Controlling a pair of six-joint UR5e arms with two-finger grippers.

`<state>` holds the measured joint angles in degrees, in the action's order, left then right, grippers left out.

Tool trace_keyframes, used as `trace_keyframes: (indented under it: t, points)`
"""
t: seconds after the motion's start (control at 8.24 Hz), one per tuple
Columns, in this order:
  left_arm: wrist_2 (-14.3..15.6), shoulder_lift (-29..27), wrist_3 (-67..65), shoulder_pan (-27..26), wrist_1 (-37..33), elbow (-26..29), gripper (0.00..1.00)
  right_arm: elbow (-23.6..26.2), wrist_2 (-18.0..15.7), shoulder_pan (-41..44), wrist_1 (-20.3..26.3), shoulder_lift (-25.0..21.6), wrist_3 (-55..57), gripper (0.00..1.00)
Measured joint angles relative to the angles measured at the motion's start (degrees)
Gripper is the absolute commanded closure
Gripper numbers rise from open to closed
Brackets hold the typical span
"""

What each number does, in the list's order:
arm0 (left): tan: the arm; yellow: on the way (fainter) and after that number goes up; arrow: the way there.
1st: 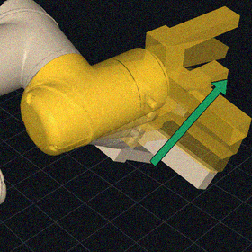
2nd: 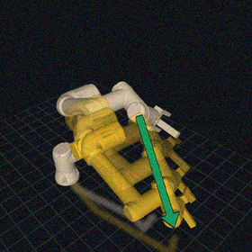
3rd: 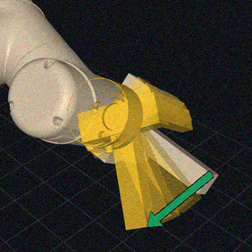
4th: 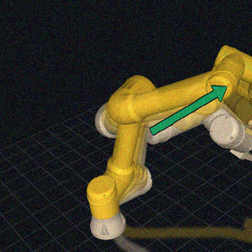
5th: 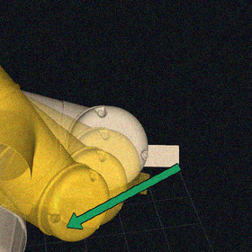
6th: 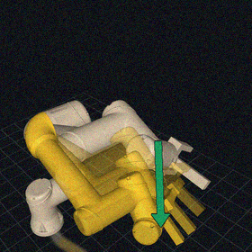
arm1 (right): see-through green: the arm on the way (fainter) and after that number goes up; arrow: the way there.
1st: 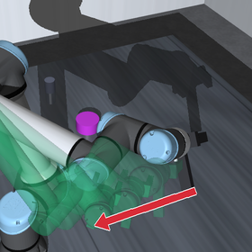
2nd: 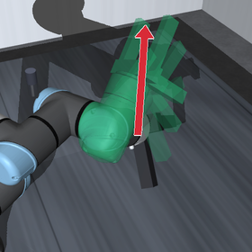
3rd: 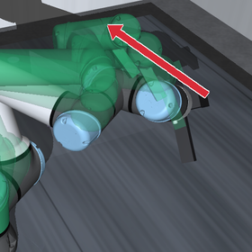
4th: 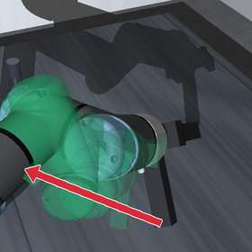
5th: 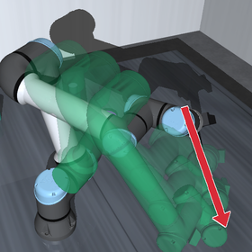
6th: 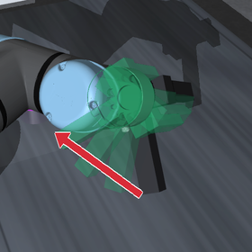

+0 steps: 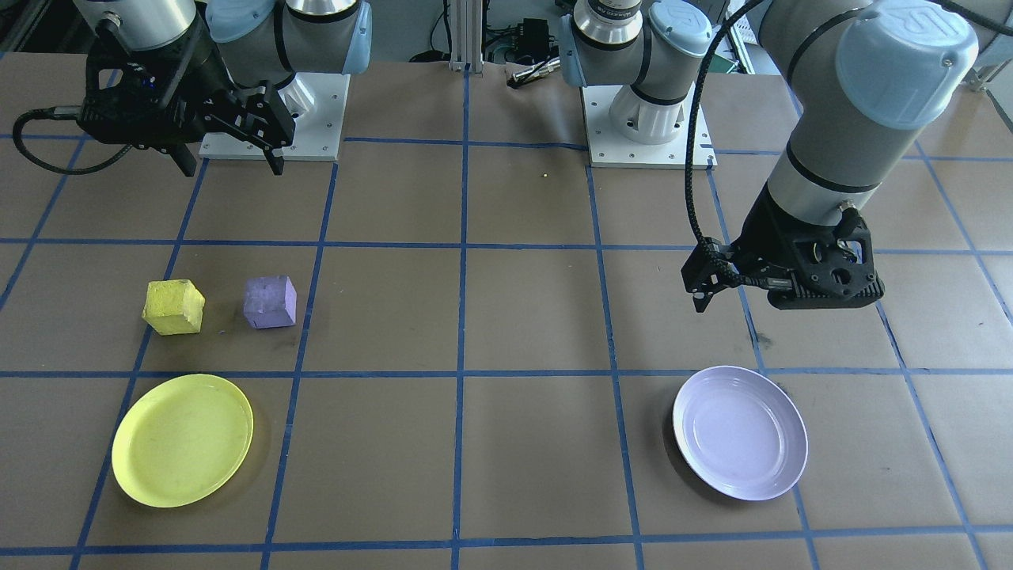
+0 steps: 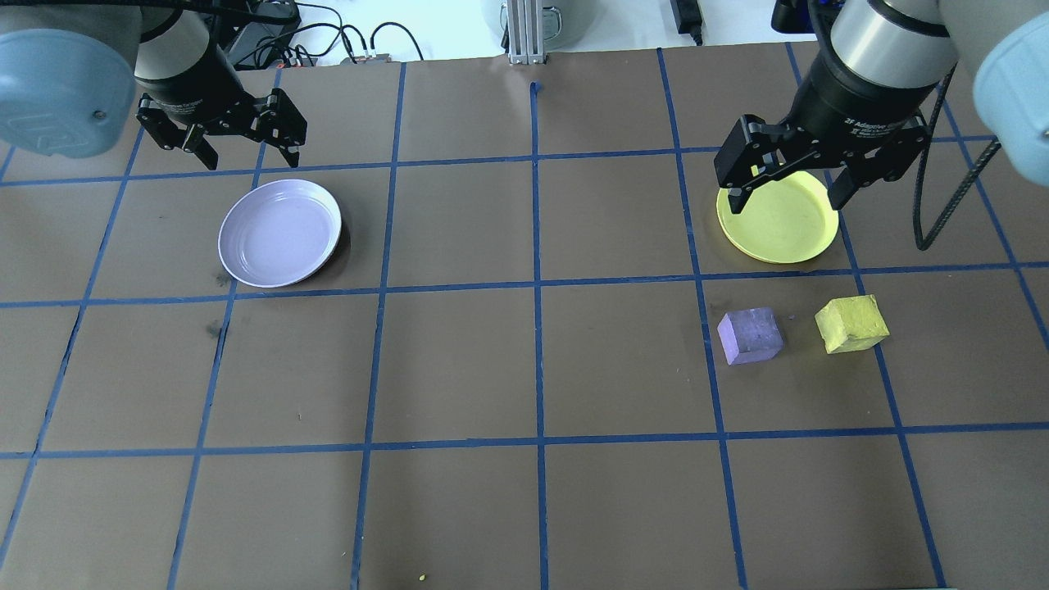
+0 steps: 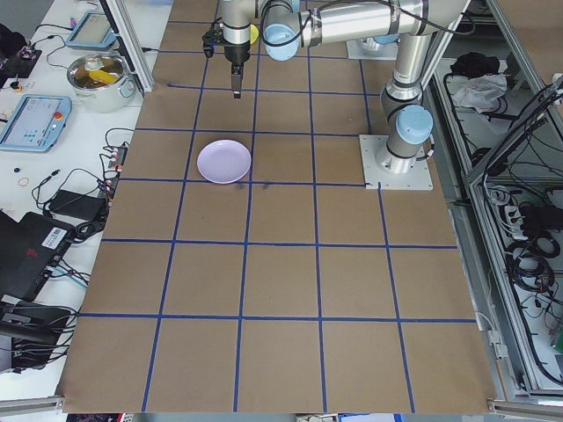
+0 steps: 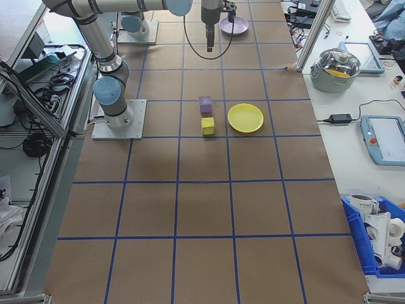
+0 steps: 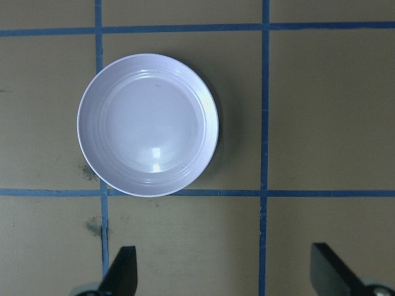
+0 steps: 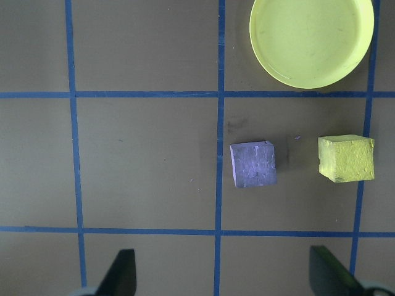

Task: Sort blocks by color into plates

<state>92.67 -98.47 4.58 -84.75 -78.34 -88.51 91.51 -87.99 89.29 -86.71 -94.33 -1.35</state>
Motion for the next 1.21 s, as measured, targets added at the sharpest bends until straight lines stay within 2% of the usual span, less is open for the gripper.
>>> trace_keyframes:
  t: [0.49,0.85,1.09,1.21]
  points:
    - [0.0,0.0,0.1,-0.1,0.0,0.2,0.0,0.1,-0.6,-0.1,-0.7,1.5,-0.9,0.0]
    - [0.0,0.1,0.2,0.2,0.9,0.0,0.0,0.3,-6.4,-3.6,-4.2,5.2,-10.1,0.0]
    - [0.0,0.0,0.2,0.3,1.5,-0.1,0.0,3.5,-6.0,-9.6,-8.7,8.6,-16.6,0.0]
    - [0.0,-0.1,0.2,0.3,1.6,-0.1,0.0,7.2,-5.6,-12.1,-13.3,9.9,-19.8,0.0]
